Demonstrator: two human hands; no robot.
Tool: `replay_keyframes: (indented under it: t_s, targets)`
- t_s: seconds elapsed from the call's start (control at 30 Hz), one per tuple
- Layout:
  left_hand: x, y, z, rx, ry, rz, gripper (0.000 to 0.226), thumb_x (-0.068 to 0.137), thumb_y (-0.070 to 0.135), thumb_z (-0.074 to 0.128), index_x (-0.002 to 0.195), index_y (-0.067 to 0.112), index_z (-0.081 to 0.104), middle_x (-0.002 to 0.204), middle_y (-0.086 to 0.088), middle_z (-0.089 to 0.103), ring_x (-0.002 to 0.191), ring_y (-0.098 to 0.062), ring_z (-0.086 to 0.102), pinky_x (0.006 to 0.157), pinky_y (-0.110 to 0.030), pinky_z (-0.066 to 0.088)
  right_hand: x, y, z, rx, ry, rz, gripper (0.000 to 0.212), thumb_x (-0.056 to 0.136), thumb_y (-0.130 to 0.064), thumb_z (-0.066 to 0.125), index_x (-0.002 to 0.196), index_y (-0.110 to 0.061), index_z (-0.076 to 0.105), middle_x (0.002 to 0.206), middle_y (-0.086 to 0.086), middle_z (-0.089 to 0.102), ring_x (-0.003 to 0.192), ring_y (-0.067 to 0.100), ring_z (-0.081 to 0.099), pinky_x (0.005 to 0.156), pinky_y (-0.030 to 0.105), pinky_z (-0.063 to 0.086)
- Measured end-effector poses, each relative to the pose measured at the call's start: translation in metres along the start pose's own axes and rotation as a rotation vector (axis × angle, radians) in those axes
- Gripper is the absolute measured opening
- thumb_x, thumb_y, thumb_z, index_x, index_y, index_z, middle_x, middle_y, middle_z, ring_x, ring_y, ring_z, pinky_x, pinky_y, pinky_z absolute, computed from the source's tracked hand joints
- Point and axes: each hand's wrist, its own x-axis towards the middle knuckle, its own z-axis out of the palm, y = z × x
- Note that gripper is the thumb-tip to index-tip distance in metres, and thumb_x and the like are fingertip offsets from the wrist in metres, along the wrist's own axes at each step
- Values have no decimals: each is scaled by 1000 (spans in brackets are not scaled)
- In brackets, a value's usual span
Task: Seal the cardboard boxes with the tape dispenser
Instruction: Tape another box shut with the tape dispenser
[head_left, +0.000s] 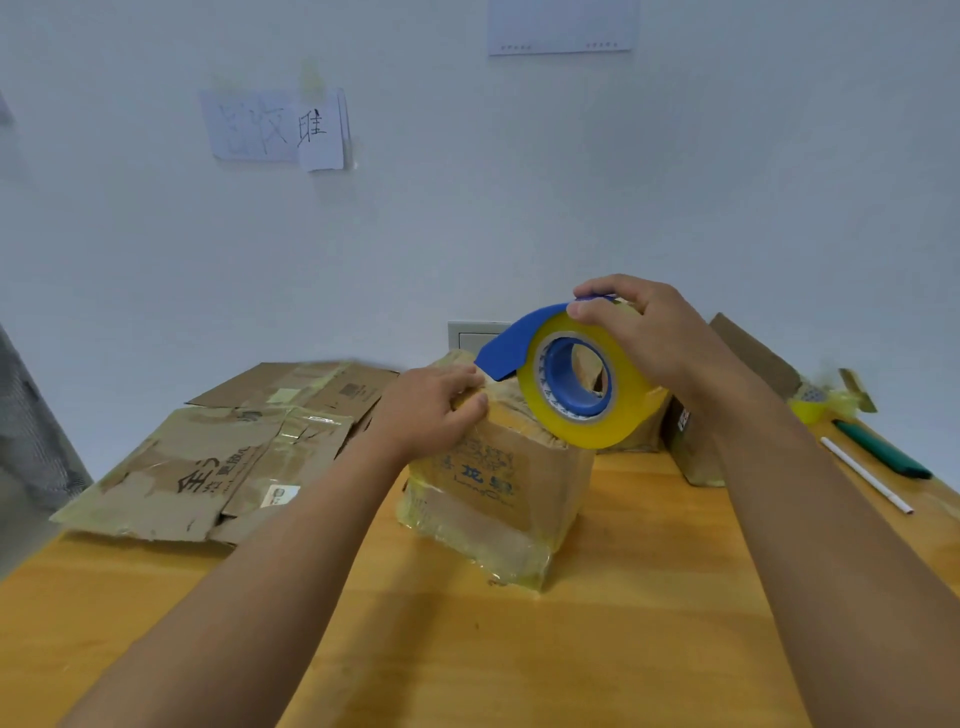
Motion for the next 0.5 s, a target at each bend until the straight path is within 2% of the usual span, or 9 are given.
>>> replay_keyframes:
  t_s: [0.07, 0.17, 0.27, 0.37, 0.43, 0.5]
  targets:
    - [-3, 0, 7, -29, -25, -3, 48, 90, 51, 37, 116, 27, 69, 113, 18, 65, 108, -9, 60, 70, -12, 33, -4, 3, -3, -13, -34, 8, 31, 82, -61, 66, 108, -43, 69, 114, -23, 63, 108, 5, 57, 88, 29, 48]
    - [-8, -2, 14, -14, -60, -7, 49, 92, 48, 36, 124, 28, 67, 136, 14, 60, 130, -5, 48, 83, -19, 39, -9, 13, -2, -2, -46, 36, 37, 76, -66, 62, 107, -46, 68, 114, -24, 62, 108, 7, 58, 88, 30, 49]
    - [-9, 2, 19, 49, -141, 6, 55, 94, 52, 31, 126, 24, 65, 139, 8, 58, 130, -12, 49, 95, -29, 43, -14, 26, 4, 30, -23, 36, 23, 86, -55, 67, 107, -44, 69, 109, -30, 61, 105, 1, 58, 83, 21, 46]
    - [-11, 7, 31, 156, -183, -28, 67, 93, 61, 26, 139, 23, 55, 152, 5, 45, 141, -13, 37, 115, -37, 30, -19, 38, 11, 59, -1, 20, 22, 89, -47, 68, 111, -45, 67, 107, -31, 61, 102, -2, 59, 85, 22, 49]
    - [-11, 9, 39, 202, -158, -59, 68, 93, 61, 22, 141, 25, 52, 154, 8, 42, 143, -13, 32, 116, -37, 23, -20, 45, 12, 82, 17, 26, 24, 90, -45, 68, 114, -44, 67, 109, -28, 62, 103, 1, 60, 88, 26, 51]
    - [-9, 13, 44, 204, -123, -90, 65, 93, 57, 19, 138, 25, 54, 147, 7, 46, 137, -14, 35, 112, -37, 23, -17, 49, 10, 97, 23, 42, 24, 91, -44, 67, 115, -42, 67, 112, -24, 63, 105, 3, 60, 91, 29, 52]
